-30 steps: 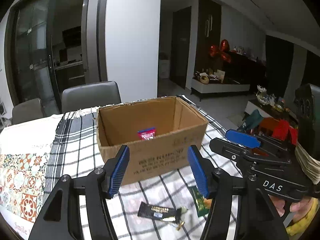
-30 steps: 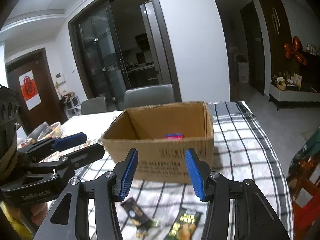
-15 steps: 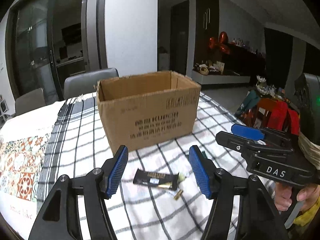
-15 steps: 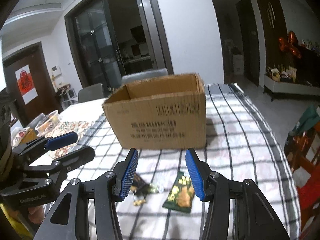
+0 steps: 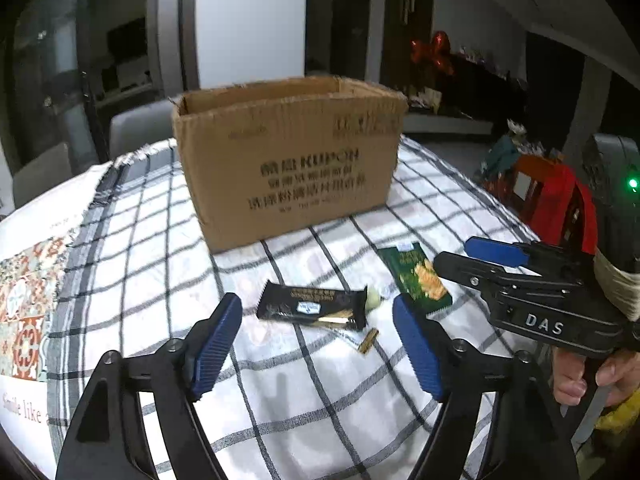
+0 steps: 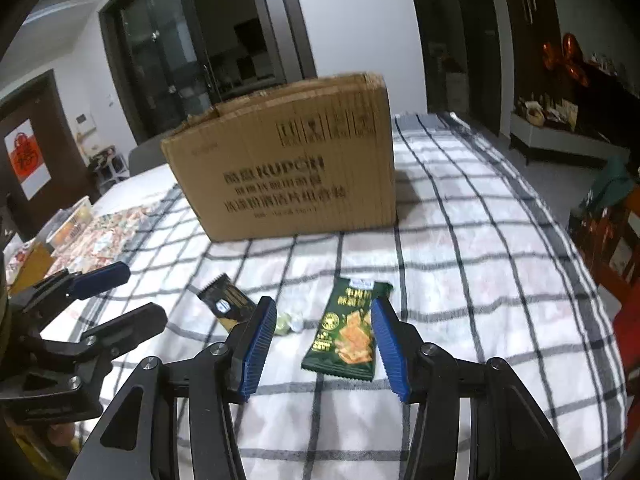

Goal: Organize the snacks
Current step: 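Withdraw both tools and move them toward the remaining snacks, then grasp the green cracker bag with the right tool while the left tool grasps the black cracker bar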

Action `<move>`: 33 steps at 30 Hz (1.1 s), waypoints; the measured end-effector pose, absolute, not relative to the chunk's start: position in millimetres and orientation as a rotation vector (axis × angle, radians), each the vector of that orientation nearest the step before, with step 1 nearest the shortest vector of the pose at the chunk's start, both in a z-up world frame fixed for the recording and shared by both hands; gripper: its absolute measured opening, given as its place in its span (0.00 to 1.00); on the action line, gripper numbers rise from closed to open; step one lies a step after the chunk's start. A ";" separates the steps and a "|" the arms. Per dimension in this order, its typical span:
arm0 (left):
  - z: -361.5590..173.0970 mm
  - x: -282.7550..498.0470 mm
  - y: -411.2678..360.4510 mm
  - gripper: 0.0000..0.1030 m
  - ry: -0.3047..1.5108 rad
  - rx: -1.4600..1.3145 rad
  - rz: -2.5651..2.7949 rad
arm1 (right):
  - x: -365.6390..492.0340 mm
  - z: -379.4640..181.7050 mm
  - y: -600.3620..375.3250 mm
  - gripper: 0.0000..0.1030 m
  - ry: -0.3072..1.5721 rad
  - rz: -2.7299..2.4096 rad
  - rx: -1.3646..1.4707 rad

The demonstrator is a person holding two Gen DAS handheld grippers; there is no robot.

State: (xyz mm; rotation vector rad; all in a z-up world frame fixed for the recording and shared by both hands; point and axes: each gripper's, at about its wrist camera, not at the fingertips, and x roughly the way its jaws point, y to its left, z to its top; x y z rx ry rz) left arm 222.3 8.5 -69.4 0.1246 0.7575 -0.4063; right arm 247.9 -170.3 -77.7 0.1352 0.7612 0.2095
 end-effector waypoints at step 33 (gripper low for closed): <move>-139.3 292.2 -6.7 0.91 0.944 0.218 -0.532 | 275.3 -119.9 -159.6 0.49 0.895 0.131 0.113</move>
